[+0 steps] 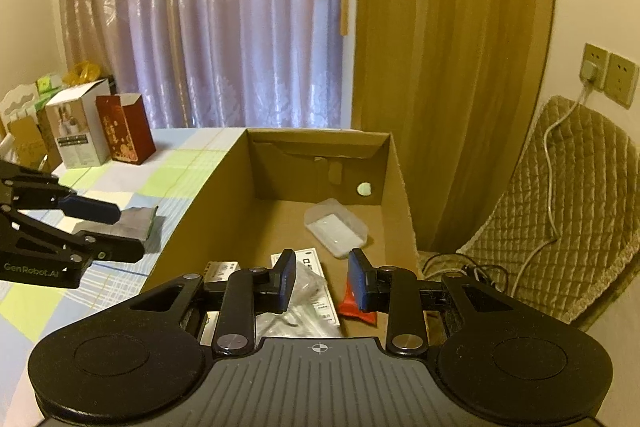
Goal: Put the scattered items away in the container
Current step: 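Open the left gripper to drop the ointment box while the right drops the clear rack into the box, then move both tools back over the remaining items on the table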
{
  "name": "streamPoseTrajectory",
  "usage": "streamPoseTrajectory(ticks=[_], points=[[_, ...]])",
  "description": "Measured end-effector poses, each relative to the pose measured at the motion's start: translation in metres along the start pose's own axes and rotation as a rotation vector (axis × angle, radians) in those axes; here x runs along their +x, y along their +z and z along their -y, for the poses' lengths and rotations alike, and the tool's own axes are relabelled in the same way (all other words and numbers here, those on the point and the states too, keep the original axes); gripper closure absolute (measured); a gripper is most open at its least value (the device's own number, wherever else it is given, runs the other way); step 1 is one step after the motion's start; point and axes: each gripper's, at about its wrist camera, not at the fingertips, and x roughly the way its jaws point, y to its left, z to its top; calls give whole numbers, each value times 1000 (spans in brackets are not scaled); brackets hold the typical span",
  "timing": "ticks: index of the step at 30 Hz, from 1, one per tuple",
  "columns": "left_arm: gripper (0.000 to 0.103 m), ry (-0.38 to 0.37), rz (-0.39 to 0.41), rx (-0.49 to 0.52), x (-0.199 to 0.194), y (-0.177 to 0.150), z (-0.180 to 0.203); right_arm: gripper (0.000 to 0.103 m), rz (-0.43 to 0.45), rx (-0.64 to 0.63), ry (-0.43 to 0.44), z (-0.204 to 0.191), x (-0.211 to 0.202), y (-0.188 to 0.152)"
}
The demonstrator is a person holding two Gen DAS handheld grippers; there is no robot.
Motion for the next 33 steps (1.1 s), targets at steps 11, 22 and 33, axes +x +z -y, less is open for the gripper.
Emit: streamPoseTrajectory(ticks=[11, 22, 33], points=[[57, 35, 8, -22, -30, -19, -15, 68, 3, 22, -3, -6, -17, -5], [46, 161, -36, -138, -93, -94, -67, 5, 53, -5, 39, -49, -36, -5], [14, 292, -53, -198, -141, -152, -122, 5, 35, -155, 195, -142, -27, 8]])
